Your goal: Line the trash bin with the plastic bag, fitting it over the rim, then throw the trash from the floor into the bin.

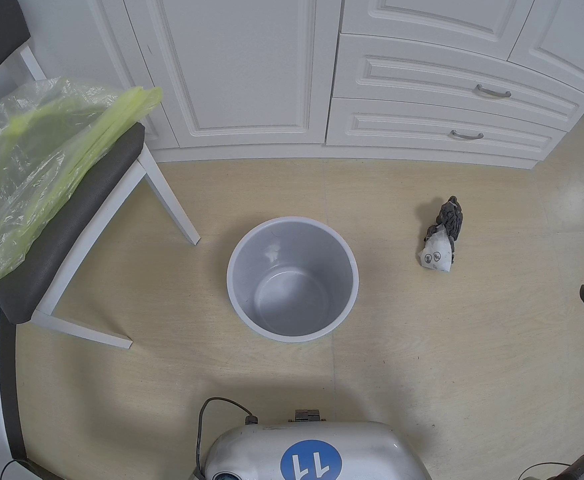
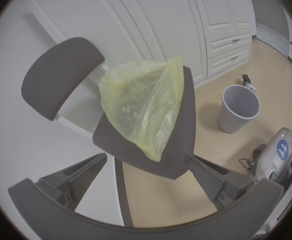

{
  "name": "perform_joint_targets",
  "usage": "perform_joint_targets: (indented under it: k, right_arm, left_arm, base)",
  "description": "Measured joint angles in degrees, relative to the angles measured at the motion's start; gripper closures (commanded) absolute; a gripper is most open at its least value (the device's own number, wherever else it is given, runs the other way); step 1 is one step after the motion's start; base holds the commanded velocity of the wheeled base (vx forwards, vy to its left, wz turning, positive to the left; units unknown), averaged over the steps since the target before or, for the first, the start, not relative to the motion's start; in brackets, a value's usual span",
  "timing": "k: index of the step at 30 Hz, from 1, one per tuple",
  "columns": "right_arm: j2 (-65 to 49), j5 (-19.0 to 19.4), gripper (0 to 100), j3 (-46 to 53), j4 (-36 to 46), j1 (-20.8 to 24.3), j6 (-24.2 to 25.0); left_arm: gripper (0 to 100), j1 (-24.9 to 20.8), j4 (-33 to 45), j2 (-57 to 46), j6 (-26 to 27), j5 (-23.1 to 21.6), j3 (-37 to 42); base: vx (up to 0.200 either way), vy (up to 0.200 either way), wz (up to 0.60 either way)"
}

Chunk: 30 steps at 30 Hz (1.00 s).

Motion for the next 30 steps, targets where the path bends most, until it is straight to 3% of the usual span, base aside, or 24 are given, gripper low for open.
perform_joint_targets:
  k: [12, 24, 30]
  right_arm:
    - [-1.49, -1.38, 0, 0.52, 0.02, -0.01, -1.04]
    - [-0.94, -1.38, 0, 0.74, -0.07, -0.17, -1.01]
    - [-0.72, -1.32, 0, 0.91, -0.02, -0.22, -1.01]
  left_arm:
    - [0, 2.58, -1.04, 6.57, -0.22, -0.98, -0.4]
    - [0, -2.66, -5.77, 9.05, -6.88, -0.98, 0.17]
    - [0, -4.04, -14.15, 12.06, -6.84, -0.49, 1.5]
  base:
    - [0.0, 0.0, 0.0]
    - [0.0, 0.0, 0.0]
    - [0.0, 0.0, 0.0]
